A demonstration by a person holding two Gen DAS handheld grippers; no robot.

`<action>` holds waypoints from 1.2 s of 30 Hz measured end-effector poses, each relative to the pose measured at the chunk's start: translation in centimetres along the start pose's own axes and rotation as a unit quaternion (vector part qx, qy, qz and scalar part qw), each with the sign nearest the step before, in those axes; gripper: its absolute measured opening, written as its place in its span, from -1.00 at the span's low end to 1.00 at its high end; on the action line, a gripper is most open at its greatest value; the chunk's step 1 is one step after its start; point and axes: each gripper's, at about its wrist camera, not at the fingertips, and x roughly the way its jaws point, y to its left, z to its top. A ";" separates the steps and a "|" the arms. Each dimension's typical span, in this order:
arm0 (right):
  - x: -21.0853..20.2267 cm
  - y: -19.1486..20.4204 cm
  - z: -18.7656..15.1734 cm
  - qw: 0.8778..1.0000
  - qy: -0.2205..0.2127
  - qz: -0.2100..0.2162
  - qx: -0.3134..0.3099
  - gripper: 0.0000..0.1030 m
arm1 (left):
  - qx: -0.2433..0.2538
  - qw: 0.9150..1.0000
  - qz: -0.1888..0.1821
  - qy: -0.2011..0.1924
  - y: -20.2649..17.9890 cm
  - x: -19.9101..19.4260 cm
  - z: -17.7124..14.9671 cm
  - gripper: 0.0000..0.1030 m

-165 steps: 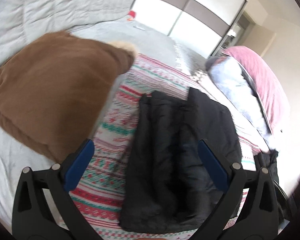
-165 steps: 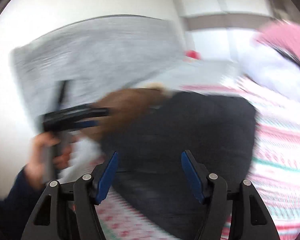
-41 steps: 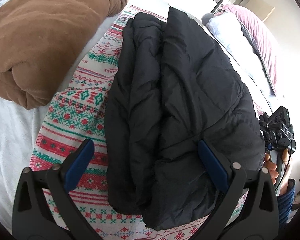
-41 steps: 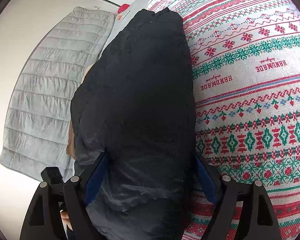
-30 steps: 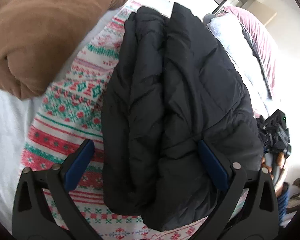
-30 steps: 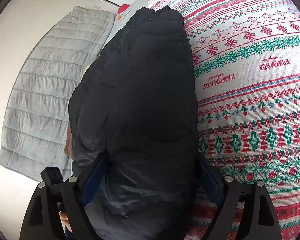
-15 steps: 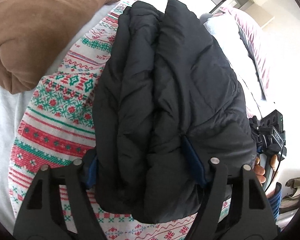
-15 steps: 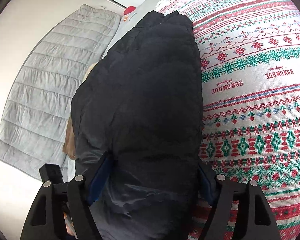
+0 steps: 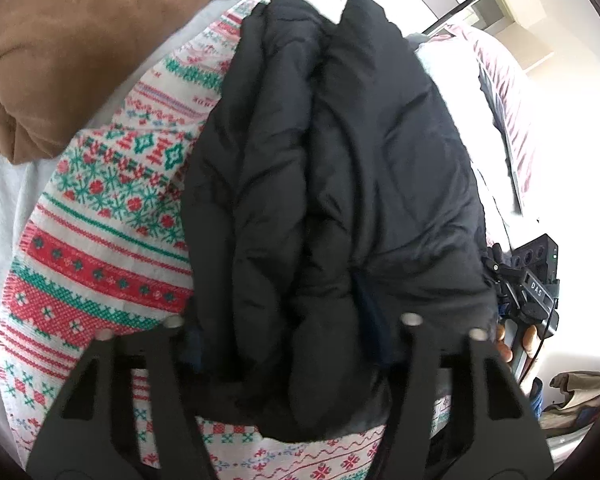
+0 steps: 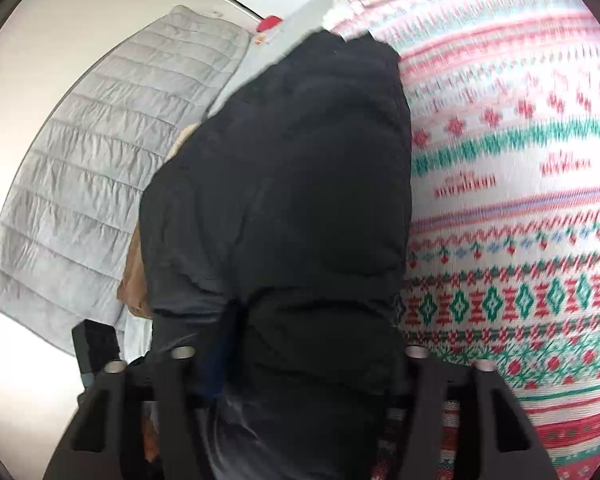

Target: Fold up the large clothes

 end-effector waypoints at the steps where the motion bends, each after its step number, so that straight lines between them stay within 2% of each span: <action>1: -0.2 0.4 0.1 1.000 -0.005 -0.003 -0.008 -0.15 | 0.001 1.000 -0.001 -0.004 -0.1 -0.1 0.2 -0.07; 8: -0.5 2.1 -0.1 0.998 -0.023 -0.031 -0.044 -0.32 | 0.006 1.000 0.002 -0.026 -1.0 -0.7 0.2 -0.34; 13: -0.2 3.8 -0.3 0.996 -0.034 -0.048 -0.071 -0.36 | 0.005 0.999 0.016 -0.036 -1.2 -0.9 0.1 -0.43; 18: 1.0 5.2 -1.0 0.989 -0.031 -0.097 -0.112 -0.37 | 0.027 0.998 0.038 -0.050 -2.6 -0.8 0.2 -0.47; 24: 1.7 5.1 -1.2 0.988 -0.026 -0.101 -0.110 -0.37 | 0.012 0.999 0.032 -0.037 -2.0 -0.1 0.5 -0.34; 26: 1.8 5.2 -1.4 0.988 -0.026 -0.104 -0.113 -0.38 | -0.001 0.999 0.024 -0.029 -1.5 0.4 0.6 -0.11; 28: 2.0 5.1 -1.5 0.988 -0.024 -0.106 -0.112 -0.38 | -0.010 0.999 0.021 -0.023 -0.8 0.7 0.5 0.01; 30: 2.1 5.1 -1.6 0.988 -0.022 -0.108 -0.111 -0.38 | -0.009 0.999 0.019 -0.024 -0.8 0.8 0.5 0.01; 34: 2.0 5.7 -1.7 0.986 -0.029 -0.112 -0.120 -0.44 | -0.007 0.999 0.021 -0.037 -1.4 0.0 0.4 -0.36; 36: 1.6 6.4 -1.6 0.984 -0.035 -0.115 -0.131 -0.48 | -0.011 0.999 0.029 -0.043 -1.9 -0.5 0.6 -0.45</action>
